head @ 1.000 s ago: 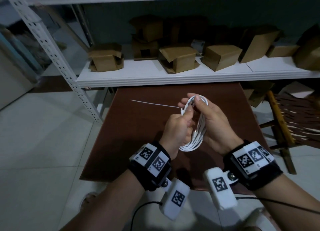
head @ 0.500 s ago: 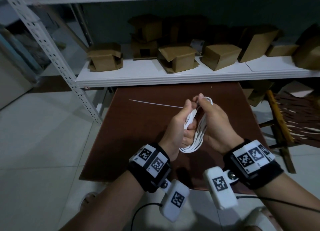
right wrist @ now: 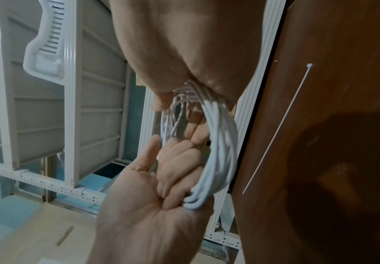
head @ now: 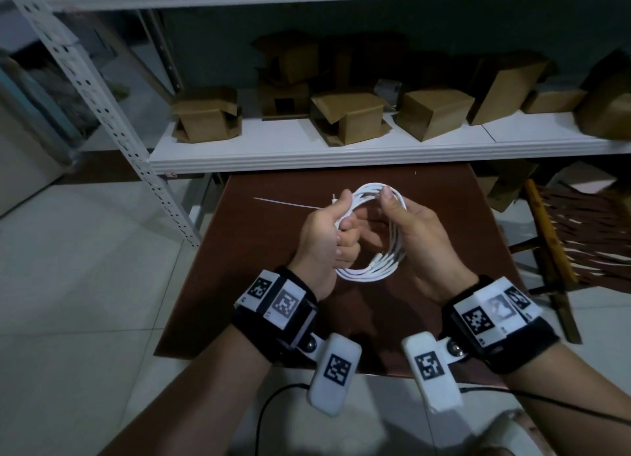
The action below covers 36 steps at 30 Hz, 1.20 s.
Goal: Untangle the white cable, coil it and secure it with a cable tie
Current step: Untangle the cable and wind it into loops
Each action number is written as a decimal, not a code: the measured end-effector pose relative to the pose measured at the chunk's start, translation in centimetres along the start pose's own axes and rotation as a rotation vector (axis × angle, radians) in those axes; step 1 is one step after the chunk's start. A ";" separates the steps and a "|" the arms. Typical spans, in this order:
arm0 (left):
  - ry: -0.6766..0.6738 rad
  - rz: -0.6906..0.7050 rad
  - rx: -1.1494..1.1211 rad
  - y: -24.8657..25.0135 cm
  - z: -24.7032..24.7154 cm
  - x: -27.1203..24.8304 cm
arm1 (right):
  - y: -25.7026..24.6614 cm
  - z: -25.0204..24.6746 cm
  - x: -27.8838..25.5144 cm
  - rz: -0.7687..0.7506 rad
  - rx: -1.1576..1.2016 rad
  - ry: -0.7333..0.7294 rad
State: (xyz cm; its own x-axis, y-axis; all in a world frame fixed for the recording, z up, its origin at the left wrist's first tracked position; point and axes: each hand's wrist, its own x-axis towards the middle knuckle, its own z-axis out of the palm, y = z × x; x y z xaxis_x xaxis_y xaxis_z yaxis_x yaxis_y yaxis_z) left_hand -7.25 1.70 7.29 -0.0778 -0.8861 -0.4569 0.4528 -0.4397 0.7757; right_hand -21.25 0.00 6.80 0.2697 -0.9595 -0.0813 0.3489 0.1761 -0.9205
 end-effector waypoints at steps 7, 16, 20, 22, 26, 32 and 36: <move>0.021 -0.029 -0.040 0.8 -1.1 0.4 | 0.7 0.1 0.2 0.006 -0.075 0.062; -0.035 -0.091 0.058 0.2 -0.6 0.3 | 0.8 0.1 0.4 0.043 -0.176 0.083; -0.094 -0.116 -0.023 0.5 -1.1 0.6 | 0.8 0.1 0.5 0.041 -0.176 0.067; -0.070 -0.081 -0.033 0.4 -1.1 0.7 | 0.7 0.1 0.4 0.046 -0.171 0.059; 0.011 0.042 0.077 -0.4 -0.7 0.9 | 0.7 0.0 0.3 0.037 -0.156 0.080; 0.021 0.089 0.243 -0.9 -0.7 0.8 | 1.0 -0.2 0.2 -0.087 -0.222 0.101; -0.017 0.017 0.314 -1.2 -0.5 0.9 | 0.9 -0.4 0.5 -0.116 -0.172 0.112</move>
State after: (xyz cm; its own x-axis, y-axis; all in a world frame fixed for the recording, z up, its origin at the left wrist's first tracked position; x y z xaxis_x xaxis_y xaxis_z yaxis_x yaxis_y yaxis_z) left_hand -7.42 1.54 5.75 -0.0884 -0.8949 -0.4375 0.1579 -0.4463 0.8809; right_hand -21.17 -0.40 5.74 0.1322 -0.9912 -0.0046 0.2114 0.0327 -0.9769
